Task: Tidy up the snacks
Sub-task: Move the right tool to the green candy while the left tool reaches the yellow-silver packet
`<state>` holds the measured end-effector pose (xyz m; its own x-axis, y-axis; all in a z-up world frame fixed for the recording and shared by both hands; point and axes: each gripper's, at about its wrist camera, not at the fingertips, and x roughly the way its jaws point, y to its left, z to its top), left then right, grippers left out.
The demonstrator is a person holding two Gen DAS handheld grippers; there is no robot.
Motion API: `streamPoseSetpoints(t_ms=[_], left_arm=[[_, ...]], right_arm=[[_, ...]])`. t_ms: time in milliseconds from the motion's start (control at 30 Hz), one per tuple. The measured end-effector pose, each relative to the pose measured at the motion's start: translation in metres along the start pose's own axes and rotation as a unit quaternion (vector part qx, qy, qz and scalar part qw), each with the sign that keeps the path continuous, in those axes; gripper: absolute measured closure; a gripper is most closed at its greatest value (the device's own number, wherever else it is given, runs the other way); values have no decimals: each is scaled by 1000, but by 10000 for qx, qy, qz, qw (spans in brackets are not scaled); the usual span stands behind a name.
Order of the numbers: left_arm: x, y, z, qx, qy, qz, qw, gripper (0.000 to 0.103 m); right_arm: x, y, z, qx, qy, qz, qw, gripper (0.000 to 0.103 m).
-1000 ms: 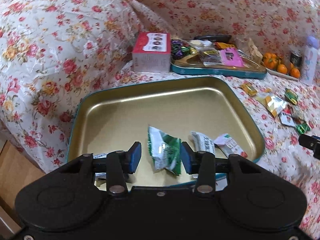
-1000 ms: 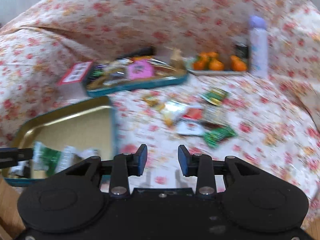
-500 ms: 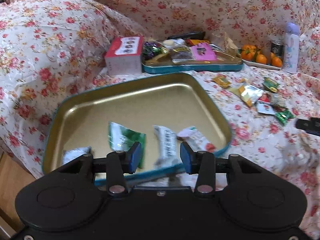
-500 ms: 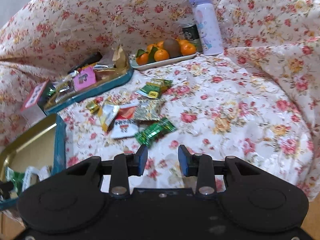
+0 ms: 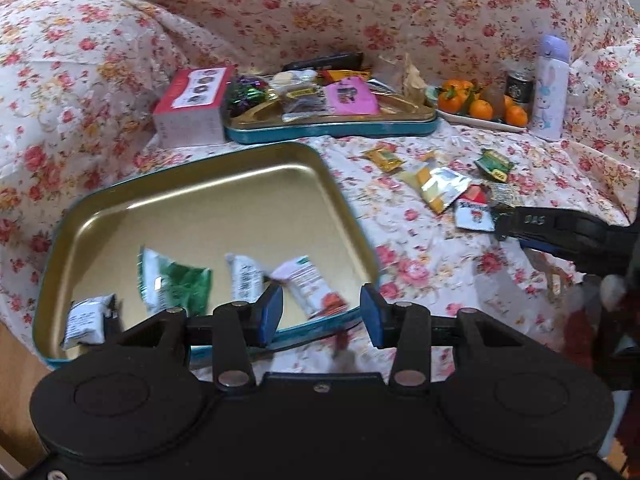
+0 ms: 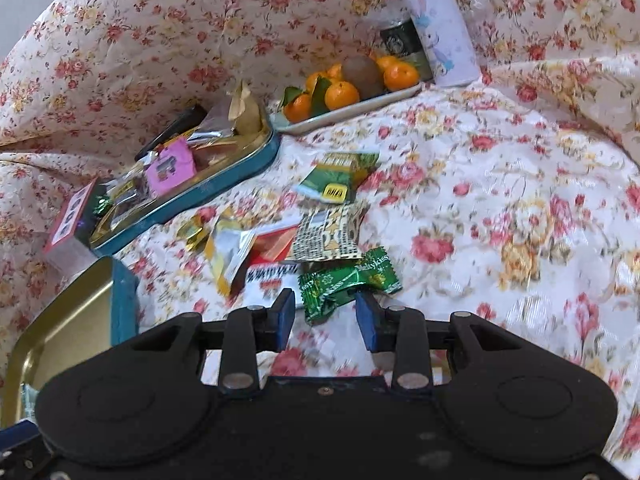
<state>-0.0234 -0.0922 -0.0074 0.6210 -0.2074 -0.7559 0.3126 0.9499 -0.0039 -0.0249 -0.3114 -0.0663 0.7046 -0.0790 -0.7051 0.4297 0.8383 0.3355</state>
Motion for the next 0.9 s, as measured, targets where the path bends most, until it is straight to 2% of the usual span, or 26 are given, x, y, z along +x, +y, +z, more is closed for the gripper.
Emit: streamPoseSetpoints(t_ms=[133,200,300,400,533,733,800,900], left_arm=[[3,-15,11,84,-46,-80,9999,52],[6,-23,18,141,-77,-126,9998,52],[11,-33,28,173,-64,-223,9996,52],[16,-41,36,219,-53,-255,9994,52],[24,-50,47,260,-15,-264,9993,52],[43,-61,63,184,245,-385,9988,52],[50,-64,67,141,334,-392,9986,52],[61,-67,74,37,434,-443,9981,52]], right_arm=[[6,-3,3,-422,-246,-351,9982,70],[9,-8,6,-577,-341,-433,9968,77],[13,-15,11,-774,-473,-498,9946,75],[20,-22,18,-1069,-581,-759,9897,74],[25,-36,29,-1107,-616,-622,9900,73],[35,-53,38,-1248,-756,-354,9887,67],[36,-58,37,-1162,-837,-127,9896,60],[35,-68,39,-918,-865,187,9918,60]])
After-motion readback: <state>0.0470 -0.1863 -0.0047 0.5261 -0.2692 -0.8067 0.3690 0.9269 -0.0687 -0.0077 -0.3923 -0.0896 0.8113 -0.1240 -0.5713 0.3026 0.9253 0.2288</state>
